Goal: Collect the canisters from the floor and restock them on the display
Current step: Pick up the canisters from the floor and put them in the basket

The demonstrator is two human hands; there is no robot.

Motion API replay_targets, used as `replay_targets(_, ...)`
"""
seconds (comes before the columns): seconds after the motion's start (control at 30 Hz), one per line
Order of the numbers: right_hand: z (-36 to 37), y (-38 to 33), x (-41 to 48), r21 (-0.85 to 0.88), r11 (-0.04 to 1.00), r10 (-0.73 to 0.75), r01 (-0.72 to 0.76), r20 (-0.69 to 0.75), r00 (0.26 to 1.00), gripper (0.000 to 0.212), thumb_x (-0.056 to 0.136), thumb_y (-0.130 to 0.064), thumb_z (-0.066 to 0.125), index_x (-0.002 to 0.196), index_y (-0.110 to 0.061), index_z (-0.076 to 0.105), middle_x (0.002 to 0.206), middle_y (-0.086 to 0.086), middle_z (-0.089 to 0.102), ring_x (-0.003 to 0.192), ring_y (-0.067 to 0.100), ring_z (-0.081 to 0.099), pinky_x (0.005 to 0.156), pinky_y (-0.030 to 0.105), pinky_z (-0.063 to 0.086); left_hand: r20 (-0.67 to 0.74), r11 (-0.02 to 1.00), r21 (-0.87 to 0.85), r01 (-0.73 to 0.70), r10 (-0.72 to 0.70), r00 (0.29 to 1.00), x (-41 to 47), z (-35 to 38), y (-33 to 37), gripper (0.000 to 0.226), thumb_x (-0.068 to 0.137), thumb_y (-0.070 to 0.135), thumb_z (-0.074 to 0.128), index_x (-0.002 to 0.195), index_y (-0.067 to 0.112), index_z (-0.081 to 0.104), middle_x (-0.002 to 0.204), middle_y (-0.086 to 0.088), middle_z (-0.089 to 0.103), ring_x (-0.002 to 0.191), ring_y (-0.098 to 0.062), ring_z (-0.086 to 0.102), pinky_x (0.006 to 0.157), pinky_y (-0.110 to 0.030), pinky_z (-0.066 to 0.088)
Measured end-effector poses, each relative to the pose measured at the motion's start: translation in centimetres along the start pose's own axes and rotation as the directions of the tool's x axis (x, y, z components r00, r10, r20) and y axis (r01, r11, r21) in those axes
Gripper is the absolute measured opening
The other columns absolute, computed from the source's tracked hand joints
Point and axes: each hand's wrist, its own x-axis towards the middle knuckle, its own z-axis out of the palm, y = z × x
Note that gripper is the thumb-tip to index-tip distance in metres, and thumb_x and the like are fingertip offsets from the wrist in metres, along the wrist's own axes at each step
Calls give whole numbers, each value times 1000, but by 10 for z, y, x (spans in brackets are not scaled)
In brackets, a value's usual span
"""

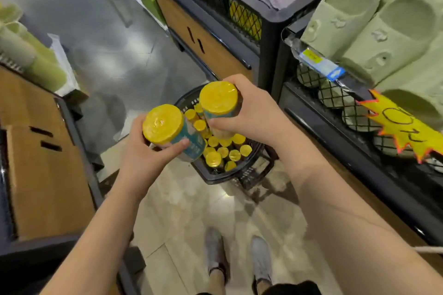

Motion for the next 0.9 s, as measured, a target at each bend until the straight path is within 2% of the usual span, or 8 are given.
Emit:
replay_targets(0.1,8,15,38,-3,1000,29,-29,4,1000,65,70,-43,89,121,-37,48,107,-19,61,97,-7,56,74,12,43,2,1000,-13,2,-2,1000,35,4,-11,75,63,32,90,126,43,51,123,10,63,112,-8,65,92,-44,58)
replay_targets(0.27,21,38,104,-18,996,85,-84,57,995,58,73,-32,86,114,-38,46,97,-21,59,87,-11,55,66,10,43,15,997,76,6,-7,1000,99,8,-36,82,57,37,92,127,36,49,121,9,61,107,-3,63,88,-33,55)
replay_targets(0.33,27,48,131,-54,993,105,-101,81,991,60,73,-32,86,117,-37,45,99,-18,59,90,-5,57,71,20,49,36,992,123,-8,4,999,128,7,-47,80,57,37,94,123,33,49,118,9,60,103,-4,62,83,-30,55)
replay_targets(0.43,37,66,168,-111,987,130,-117,126,983,65,72,-38,86,122,-34,45,107,-15,60,96,4,59,79,31,53,62,985,173,-2,-9,998,172,7,-71,81,59,36,97,122,39,45,119,7,58,106,-8,60,82,-30,54)
replay_targets(0.63,62,129,212,-188,979,110,-74,194,975,76,68,-49,89,130,-35,46,125,-13,46,111,0,46,90,15,39,135,986,164,-35,12,991,228,26,-125,92,63,24,96,134,34,38,122,18,52,109,8,55,85,-15,48)
replay_targets(0.73,77,167,222,-167,985,79,-48,184,980,74,70,-44,90,130,-35,47,124,-16,47,111,-6,46,87,4,36,125,983,183,0,-23,992,246,39,-164,92,62,29,97,134,39,41,127,15,52,117,0,54,97,-27,49)
replay_targets(0.83,94,206,235,-214,977,65,-18,213,975,74,69,-48,89,130,-40,48,124,-23,49,113,-6,47,91,14,39,95,977,211,23,-44,994,257,56,-199,88,60,31,97,129,43,43,125,16,53,115,0,54,97,-33,50)
replay_targets(0.9,104,229,241,-269,963,72,-8,231,970,78,70,-49,89,136,-38,48,132,-19,51,121,0,45,100,21,38,83,972,235,32,-53,995,263,67,-213,83,60,28,97,121,48,44,119,21,54,109,10,53,90,-22,48)
